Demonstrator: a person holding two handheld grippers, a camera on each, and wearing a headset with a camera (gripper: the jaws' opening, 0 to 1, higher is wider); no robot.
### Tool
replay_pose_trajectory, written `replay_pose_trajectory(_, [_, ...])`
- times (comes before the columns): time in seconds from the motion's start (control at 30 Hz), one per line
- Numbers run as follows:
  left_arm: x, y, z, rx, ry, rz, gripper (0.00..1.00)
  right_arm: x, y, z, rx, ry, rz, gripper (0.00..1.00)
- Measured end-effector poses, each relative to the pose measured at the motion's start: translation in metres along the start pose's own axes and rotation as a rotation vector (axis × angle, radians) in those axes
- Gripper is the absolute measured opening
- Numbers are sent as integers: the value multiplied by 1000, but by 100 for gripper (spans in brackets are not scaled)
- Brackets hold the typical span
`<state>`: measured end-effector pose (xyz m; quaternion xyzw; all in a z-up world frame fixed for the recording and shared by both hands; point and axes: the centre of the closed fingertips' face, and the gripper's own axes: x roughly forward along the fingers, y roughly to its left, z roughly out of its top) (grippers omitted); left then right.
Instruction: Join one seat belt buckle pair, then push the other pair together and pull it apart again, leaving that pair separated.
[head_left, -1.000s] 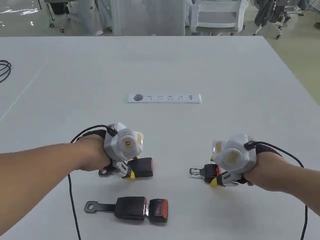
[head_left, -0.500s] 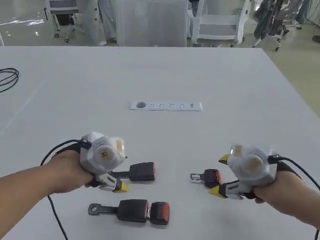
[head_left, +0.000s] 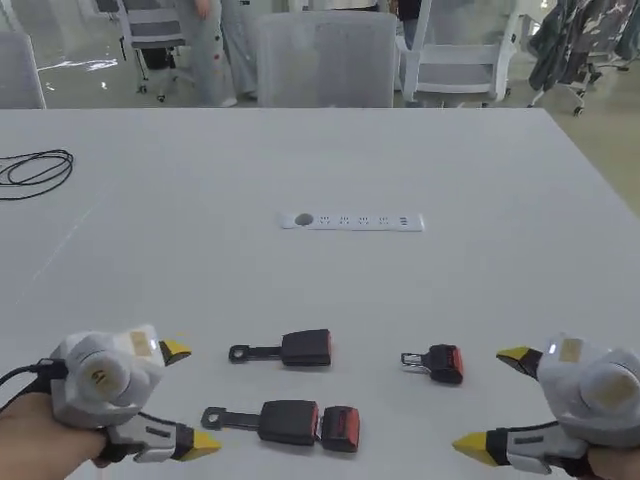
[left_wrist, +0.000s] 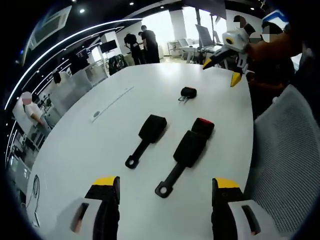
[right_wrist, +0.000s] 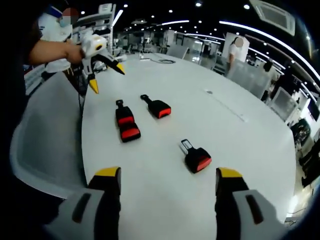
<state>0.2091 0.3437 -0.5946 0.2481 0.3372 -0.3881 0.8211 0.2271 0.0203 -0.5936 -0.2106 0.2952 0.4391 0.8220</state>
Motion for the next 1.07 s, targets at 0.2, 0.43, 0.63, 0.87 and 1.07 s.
replay_pose_trajectory(0.2, [-19, 2, -21, -122, -14, 44, 88, -21, 3, -8, 88, -29, -46, 88])
replay_pose_trajectory(0.43, [-33, 2, -32, -199, -43, 84, 100, -34, 7, -11, 123, -67, -100, 98])
replay_pose_trajectory(0.63, [-36, 1, -34, -237, -61, 110, 100, -43, 0, -6, 113, -88, -147, 100])
replay_pose_trajectory(0.87, [-38, -9, -29, -245, -67, 116, 100, -44, -4, -7, 140, -91, -165, 100])
replay_pose_trajectory(1.07, [-39, -12, -27, -255, -71, 121, 100, -41, 1, -8, 152, -89, -162, 100])
